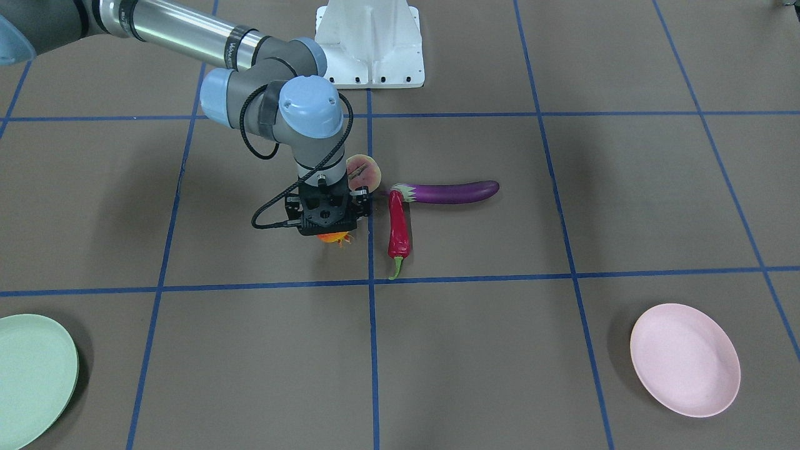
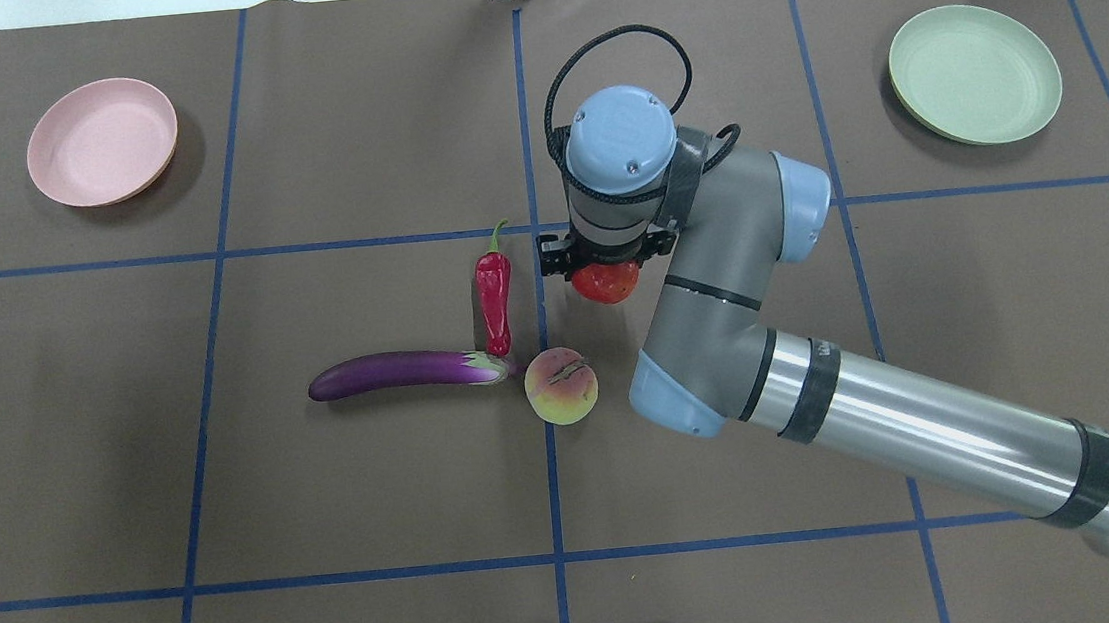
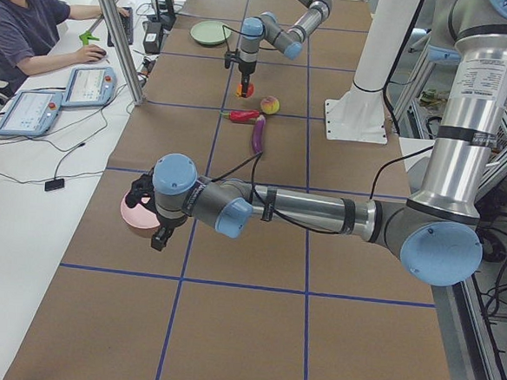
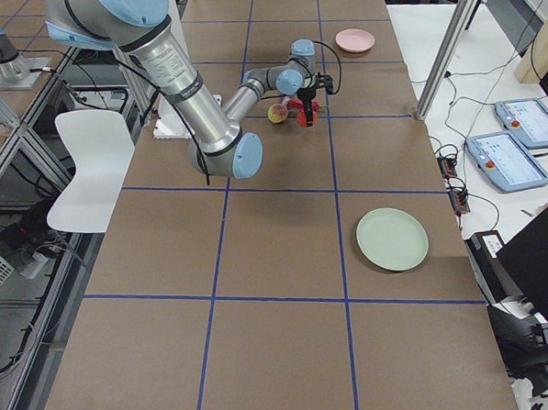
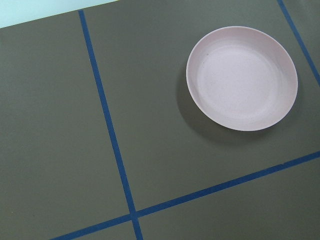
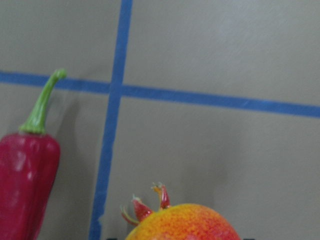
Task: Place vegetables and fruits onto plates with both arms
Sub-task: 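Carry the tomato with the right gripper onto the green plate and release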
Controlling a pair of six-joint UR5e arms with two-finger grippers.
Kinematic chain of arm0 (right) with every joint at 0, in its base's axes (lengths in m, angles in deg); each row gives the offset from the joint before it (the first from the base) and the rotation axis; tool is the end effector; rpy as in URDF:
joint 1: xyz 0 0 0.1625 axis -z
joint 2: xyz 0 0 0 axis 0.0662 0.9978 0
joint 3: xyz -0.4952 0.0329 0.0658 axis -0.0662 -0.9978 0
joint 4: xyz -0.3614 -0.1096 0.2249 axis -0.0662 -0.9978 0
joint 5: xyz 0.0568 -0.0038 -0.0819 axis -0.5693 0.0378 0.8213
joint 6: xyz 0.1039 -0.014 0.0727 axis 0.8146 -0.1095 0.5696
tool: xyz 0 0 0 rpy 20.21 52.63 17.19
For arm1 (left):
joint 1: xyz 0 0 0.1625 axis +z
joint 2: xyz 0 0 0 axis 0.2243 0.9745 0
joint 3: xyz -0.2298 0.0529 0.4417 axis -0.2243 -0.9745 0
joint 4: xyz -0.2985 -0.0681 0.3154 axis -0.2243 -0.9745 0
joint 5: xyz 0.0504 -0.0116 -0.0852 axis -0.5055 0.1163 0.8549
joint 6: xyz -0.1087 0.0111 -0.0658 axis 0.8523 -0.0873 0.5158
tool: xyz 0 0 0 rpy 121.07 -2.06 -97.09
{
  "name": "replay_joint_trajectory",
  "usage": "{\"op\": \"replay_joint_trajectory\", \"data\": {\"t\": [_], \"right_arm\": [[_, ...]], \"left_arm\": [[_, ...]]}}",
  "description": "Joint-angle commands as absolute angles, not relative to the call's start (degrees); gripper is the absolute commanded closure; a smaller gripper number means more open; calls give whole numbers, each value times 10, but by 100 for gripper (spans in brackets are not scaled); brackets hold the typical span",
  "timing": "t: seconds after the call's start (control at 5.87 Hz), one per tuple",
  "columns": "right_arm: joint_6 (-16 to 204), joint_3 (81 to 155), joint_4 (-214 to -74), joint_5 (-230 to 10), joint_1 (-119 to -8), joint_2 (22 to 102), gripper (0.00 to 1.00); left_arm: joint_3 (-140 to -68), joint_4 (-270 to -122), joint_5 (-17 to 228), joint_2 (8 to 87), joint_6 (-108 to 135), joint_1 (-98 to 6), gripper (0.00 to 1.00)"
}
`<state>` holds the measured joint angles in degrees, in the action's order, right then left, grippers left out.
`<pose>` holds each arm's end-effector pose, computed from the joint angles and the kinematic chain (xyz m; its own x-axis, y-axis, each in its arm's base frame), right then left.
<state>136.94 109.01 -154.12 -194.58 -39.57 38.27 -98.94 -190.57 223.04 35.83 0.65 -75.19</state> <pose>-0.6206 -0.5634 0.2873 0.7238 -0.0739 0.6861 -0.0302 0.9899 0.1386 -0.0171 -0.6113 0.6677 0.6447 0.2988 -0.7036 -0.0079 0.9230 0.3848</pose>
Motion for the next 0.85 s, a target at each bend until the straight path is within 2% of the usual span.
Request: {"op": "replay_joint_trajectory", "data": {"t": [0.0, 0.68], "right_arm": [[1274, 1117, -1552, -1997, -481, 426, 100], [946, 1112, -1545, -2111, -672, 560, 100]], "left_arm": [[-990, -1906, 2230, 358, 7, -748, 0], [-987, -1906, 2230, 358, 9, -741, 0]]}}
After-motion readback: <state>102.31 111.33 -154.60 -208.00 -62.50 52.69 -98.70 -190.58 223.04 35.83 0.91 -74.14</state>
